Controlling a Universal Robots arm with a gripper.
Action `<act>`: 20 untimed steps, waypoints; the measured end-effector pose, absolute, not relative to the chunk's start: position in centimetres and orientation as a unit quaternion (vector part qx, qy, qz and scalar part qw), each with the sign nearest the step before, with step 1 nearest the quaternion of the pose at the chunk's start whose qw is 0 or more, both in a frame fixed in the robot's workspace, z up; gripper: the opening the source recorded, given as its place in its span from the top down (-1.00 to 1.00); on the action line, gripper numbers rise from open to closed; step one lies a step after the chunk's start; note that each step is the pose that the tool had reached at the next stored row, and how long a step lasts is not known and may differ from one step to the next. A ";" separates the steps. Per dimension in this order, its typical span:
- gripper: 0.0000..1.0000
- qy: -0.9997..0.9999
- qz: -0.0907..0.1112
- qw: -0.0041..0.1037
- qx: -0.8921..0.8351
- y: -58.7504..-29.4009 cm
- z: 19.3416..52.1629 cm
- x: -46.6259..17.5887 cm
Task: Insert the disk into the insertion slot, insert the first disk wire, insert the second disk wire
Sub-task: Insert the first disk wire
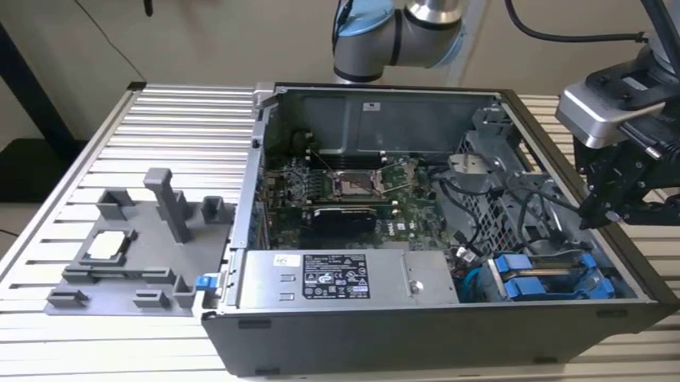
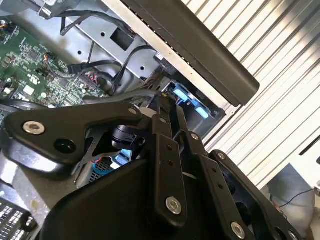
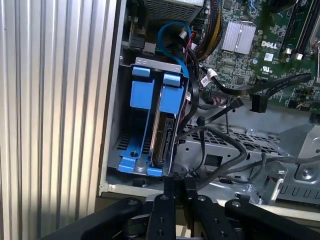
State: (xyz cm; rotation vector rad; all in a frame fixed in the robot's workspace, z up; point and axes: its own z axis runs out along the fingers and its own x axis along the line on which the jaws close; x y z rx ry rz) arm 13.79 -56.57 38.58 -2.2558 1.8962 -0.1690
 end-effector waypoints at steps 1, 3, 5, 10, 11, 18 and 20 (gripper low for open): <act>0.62 0.639 -0.057 0.095 -0.761 -56.6 38.6 13.8; 0.62 0.639 -0.058 0.093 -0.761 -56.6 38.6 13.8; 0.62 0.639 -0.058 0.087 -0.762 -56.6 38.6 13.8; 0.62 0.641 -0.046 0.071 -0.763 -56.6 38.5 13.9; 0.62 0.641 -0.045 0.069 -0.763 -56.6 38.4 13.9; 0.62 0.672 -0.046 0.066 -0.736 -56.6 37.9 13.9; 0.62 0.677 -0.045 0.064 -0.732 -56.6 37.7 13.9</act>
